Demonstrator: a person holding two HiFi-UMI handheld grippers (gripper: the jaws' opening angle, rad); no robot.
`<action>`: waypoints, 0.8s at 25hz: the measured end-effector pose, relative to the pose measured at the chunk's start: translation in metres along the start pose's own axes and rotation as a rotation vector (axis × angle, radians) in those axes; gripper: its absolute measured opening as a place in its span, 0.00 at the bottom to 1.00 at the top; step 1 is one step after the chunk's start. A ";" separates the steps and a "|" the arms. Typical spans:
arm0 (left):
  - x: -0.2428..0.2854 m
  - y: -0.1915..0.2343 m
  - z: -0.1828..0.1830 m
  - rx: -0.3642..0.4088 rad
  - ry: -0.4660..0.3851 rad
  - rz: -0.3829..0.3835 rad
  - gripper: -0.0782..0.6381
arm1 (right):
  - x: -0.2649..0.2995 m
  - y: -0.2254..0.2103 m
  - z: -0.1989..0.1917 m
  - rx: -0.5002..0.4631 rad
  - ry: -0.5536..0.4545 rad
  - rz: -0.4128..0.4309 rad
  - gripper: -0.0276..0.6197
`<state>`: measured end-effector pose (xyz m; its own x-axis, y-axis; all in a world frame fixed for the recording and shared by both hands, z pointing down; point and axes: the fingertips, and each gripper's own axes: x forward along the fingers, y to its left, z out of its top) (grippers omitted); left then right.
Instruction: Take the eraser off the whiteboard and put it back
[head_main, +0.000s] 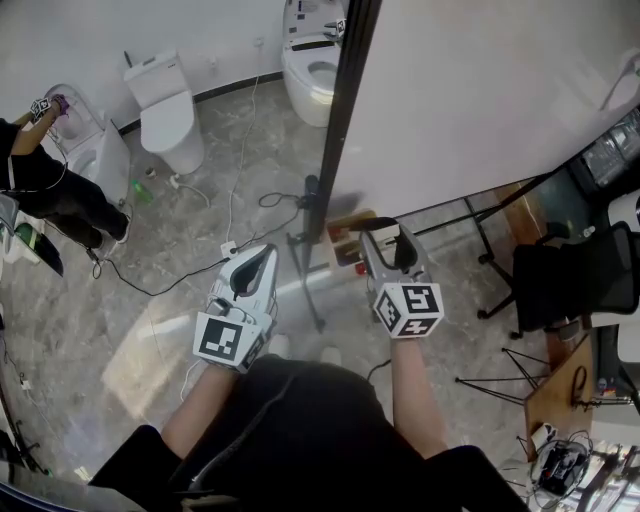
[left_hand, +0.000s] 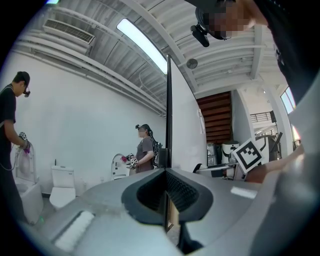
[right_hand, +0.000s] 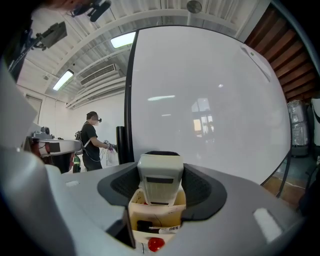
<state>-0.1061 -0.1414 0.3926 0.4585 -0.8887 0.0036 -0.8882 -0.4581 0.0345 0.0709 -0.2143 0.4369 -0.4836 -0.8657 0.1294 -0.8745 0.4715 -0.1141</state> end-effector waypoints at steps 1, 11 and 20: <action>-0.001 0.001 0.000 0.000 0.002 0.002 0.12 | 0.002 0.001 -0.001 0.000 0.004 0.000 0.45; -0.002 0.010 -0.001 0.011 0.003 0.021 0.12 | 0.019 0.006 -0.011 -0.010 0.035 0.011 0.45; -0.008 0.020 0.000 0.019 0.005 0.043 0.12 | 0.032 0.014 -0.029 -0.027 0.095 0.024 0.45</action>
<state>-0.1272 -0.1437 0.3935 0.4200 -0.9075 0.0101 -0.9075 -0.4198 0.0150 0.0419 -0.2300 0.4682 -0.5048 -0.8349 0.2194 -0.8626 0.4974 -0.0918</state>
